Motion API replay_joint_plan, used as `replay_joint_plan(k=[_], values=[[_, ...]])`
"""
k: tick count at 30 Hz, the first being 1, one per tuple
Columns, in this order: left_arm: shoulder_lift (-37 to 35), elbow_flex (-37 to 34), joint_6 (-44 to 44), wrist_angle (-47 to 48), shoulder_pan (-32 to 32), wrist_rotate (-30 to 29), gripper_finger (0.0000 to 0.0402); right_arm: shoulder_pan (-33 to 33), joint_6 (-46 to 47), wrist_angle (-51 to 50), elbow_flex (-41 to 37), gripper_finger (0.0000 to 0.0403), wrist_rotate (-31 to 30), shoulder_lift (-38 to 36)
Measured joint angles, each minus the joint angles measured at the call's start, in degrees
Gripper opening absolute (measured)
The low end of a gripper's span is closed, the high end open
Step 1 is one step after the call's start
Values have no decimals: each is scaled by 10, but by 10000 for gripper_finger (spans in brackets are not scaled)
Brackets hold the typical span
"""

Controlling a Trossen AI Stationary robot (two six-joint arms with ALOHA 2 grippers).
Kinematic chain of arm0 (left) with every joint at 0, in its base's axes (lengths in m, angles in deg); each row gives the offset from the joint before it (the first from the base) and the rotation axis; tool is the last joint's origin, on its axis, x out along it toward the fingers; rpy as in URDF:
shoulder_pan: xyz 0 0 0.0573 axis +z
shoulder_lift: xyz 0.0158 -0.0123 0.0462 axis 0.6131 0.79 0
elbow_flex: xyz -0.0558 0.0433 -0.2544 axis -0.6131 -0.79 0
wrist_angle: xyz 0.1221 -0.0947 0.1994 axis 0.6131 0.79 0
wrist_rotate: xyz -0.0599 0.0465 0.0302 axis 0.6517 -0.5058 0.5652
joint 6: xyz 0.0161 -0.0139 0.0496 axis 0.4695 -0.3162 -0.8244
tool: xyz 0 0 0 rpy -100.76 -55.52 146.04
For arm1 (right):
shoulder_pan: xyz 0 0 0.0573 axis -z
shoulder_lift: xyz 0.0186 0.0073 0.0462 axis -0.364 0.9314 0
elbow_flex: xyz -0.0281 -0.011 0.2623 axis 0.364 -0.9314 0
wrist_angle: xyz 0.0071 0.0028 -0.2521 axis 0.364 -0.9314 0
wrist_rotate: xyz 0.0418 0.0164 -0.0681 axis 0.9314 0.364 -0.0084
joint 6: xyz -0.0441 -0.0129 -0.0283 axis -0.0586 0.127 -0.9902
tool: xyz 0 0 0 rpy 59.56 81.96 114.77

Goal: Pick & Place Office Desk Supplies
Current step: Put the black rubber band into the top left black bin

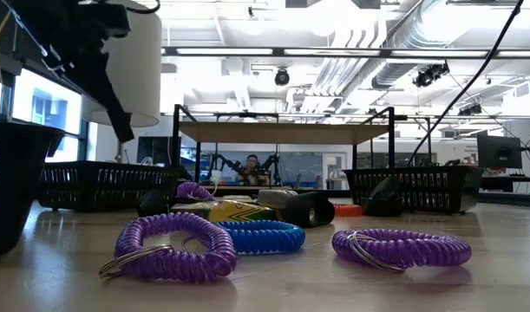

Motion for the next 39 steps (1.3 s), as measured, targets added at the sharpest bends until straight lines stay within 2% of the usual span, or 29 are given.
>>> replay_joint_plan(k=[7,13,19,28,34,39], values=[[27,-24,2,-12,23,15,1,0,0,0,0,74,0,0],[51,-46,-3,-88,17,15,1,0,5,-3,0,74,0,0],[94,-46,-4,-92,20,19,5,2,14,-10,0,74,0,1],[166,-46,-27,-102,20,14,78,2,14,-11,0,74,0,1],[160,-45,-27,-114,20,19,120,2,13,-14,0,74,0,1],[129,-29,-15,-114,20,71,126,4,25,-14,-18,74,0,1]])
